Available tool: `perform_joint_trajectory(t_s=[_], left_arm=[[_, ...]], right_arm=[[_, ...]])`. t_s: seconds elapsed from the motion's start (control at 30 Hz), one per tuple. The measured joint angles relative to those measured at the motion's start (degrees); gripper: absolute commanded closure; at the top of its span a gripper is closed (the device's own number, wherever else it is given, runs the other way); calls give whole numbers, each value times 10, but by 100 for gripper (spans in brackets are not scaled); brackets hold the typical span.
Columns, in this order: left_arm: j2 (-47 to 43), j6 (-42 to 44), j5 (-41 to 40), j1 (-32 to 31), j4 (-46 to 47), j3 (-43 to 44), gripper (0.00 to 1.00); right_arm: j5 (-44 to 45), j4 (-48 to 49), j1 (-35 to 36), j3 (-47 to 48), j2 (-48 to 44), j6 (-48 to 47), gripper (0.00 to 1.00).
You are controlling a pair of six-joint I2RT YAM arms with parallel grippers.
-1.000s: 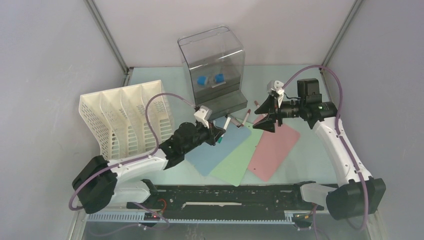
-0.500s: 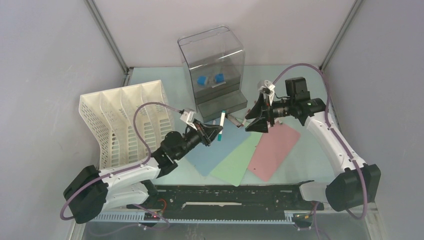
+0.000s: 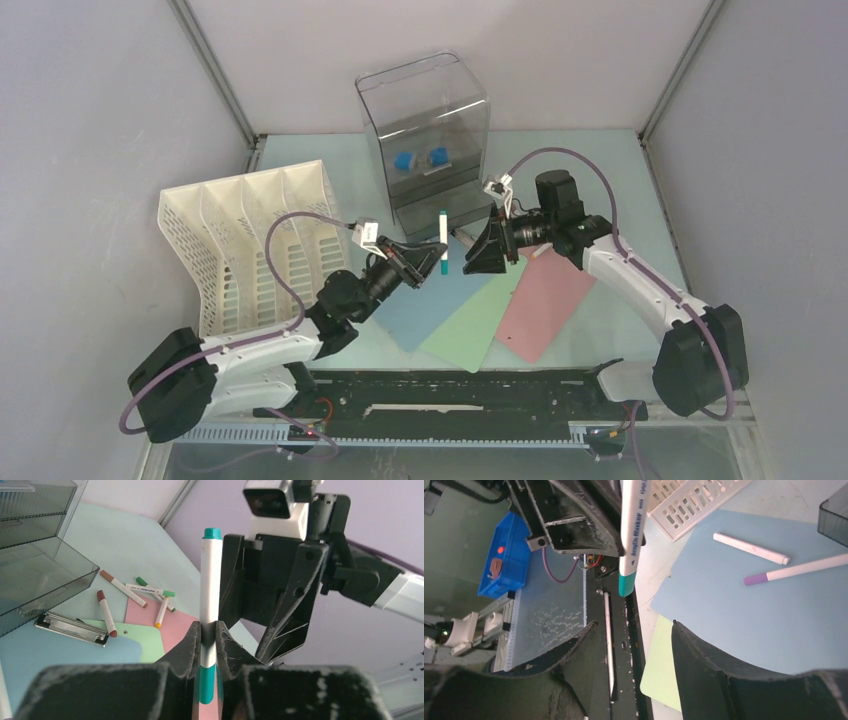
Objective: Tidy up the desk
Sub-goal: Place the stationery in the drawer.
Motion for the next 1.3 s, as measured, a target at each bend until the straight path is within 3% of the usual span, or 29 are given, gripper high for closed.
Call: perform_joint_trajectory(t_s=[0.3,0.6,0.9,1.07,1.27,1.3], left_arm=[[49,-47,-26,-12,37,1,100],[73,-63,-31,-20,68,8,100],[77,-68,-33,-21,82,8,100],[90,-73,-30,-24,95,12,98],[99,-77,-30,-24,113,12,88],[99,-77,-30,-24,115,12,86]], right_arm=[[45,89,20,-15,0,117,44],[60,105,31,-15,0,144,49],[62,107,40,-15,7,151,61],[63,110,43,-15,11,160,74],[65,114,39,-15,12,176,100],[64,115,38,-15,12,177,100]])
